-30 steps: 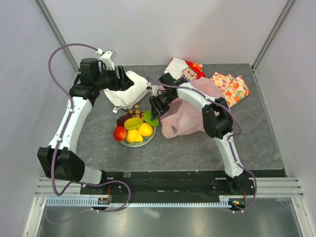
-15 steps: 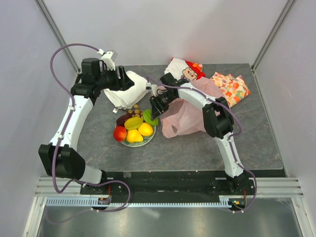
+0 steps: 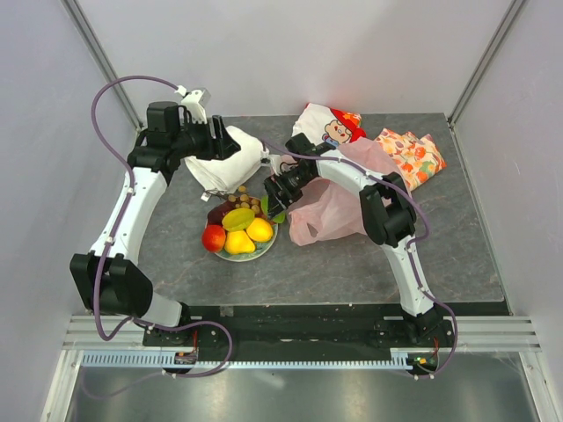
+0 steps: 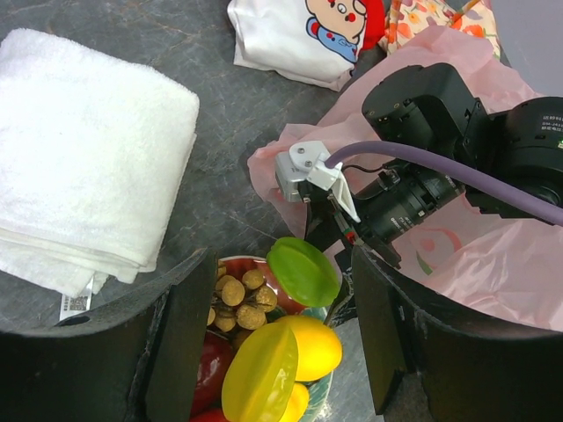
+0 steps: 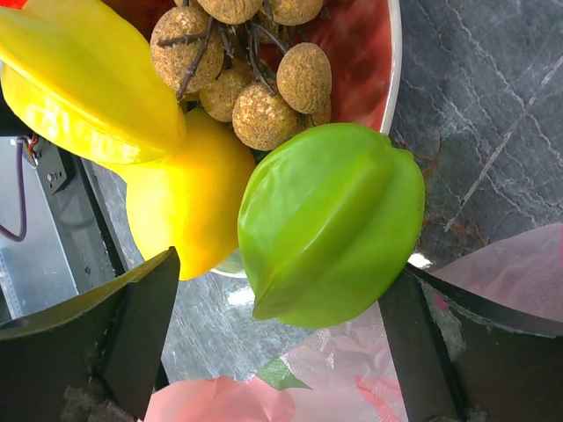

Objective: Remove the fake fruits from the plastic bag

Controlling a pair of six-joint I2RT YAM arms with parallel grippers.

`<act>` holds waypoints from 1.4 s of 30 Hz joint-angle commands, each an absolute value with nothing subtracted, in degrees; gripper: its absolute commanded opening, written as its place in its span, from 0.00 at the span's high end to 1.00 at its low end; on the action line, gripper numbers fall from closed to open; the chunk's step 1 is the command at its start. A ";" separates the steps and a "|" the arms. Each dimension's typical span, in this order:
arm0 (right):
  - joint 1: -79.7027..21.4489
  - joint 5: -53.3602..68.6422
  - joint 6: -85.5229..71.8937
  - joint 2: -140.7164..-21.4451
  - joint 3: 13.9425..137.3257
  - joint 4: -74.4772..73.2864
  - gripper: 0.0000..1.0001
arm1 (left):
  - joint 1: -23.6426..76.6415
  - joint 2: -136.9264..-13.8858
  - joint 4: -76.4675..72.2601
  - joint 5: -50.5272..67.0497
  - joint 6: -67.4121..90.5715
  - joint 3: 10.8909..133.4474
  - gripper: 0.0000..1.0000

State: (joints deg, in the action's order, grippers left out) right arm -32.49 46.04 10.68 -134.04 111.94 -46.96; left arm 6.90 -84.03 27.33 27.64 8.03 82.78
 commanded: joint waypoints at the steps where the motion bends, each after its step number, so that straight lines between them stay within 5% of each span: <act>1: -32.34 46.32 10.55 -132.01 111.97 -45.97 0.02 | 7.38 -84.20 25.75 28.92 7.47 84.90 0.30; 5: -32.17 45.35 10.20 -132.27 112.06 -45.88 0.05 | 7.38 -84.02 25.75 28.83 7.47 84.46 0.30; 8: -31.99 45.70 9.67 -133.41 112.59 -46.05 0.23 | 7.38 -83.94 25.66 28.83 7.47 84.46 0.30; 9: -31.99 45.79 9.23 -133.94 112.76 -46.05 0.36 | 7.38 -84.02 25.66 28.83 7.47 84.46 0.30; 14: -31.91 45.88 8.08 -134.04 113.55 -45.97 0.53 | 7.47 -84.46 25.58 29.00 7.47 84.99 0.30; 42: -32.87 47.81 1.41 -125.33 115.66 -43.86 0.48 | 7.47 -84.20 23.99 29.88 8.70 86.57 0.30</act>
State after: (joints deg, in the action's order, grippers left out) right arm -32.16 45.32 2.76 -125.16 112.55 -45.67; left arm 7.25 -85.06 26.02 29.12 8.05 84.73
